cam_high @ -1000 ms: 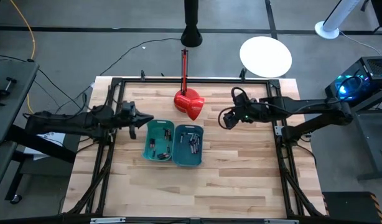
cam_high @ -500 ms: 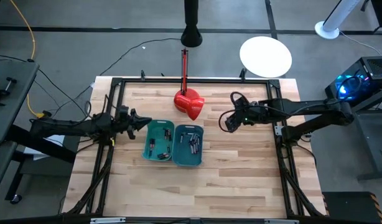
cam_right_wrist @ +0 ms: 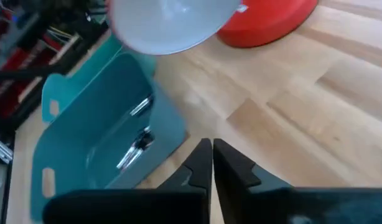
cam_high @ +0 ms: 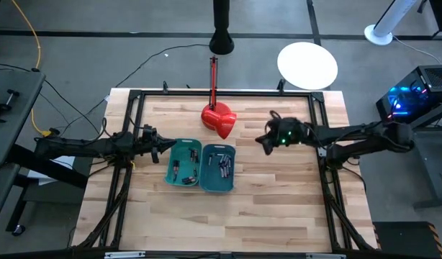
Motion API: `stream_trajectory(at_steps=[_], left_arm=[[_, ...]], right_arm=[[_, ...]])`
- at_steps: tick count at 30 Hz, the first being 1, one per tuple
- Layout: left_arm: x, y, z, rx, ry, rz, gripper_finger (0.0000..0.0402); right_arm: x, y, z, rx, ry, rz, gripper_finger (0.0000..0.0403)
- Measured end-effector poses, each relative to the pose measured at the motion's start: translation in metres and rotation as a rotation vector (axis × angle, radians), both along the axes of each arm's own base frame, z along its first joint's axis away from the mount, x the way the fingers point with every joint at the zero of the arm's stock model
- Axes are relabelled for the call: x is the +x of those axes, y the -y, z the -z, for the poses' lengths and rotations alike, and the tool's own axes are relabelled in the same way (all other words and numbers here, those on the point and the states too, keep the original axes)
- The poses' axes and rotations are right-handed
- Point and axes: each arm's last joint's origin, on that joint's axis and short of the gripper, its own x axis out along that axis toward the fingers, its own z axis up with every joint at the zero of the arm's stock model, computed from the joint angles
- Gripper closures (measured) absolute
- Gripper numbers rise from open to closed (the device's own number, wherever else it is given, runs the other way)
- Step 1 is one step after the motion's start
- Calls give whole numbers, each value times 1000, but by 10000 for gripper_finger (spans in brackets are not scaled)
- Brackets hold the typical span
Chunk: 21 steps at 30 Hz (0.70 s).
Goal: Sort batteries
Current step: Return to Home Position
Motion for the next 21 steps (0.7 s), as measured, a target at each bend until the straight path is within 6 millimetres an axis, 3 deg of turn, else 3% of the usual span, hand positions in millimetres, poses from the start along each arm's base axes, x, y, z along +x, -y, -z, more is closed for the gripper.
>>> stream_trajectory(at_steps=[3, 7, 13, 17, 21], left_arm=[[0, 0, 0, 0, 0, 0, 401], [0, 0, 0, 0, 0, 0, 401], [0, 0, 0, 0, 0, 0, 401], [0, 0, 0, 0, 0, 0, 401], [0, 0, 0, 0, 0, 0, 401]], right_arm=[[-12, 13, 8, 2, 45, -51, 384], [-27, 15, 4, 3, 84, -96, 397], [-56, -13, -13, -42, 199, -90, 402], [-85, -32, -7, -21, 258, -42, 402], [-99, -41, -9, -51, 443, -23, 402]])
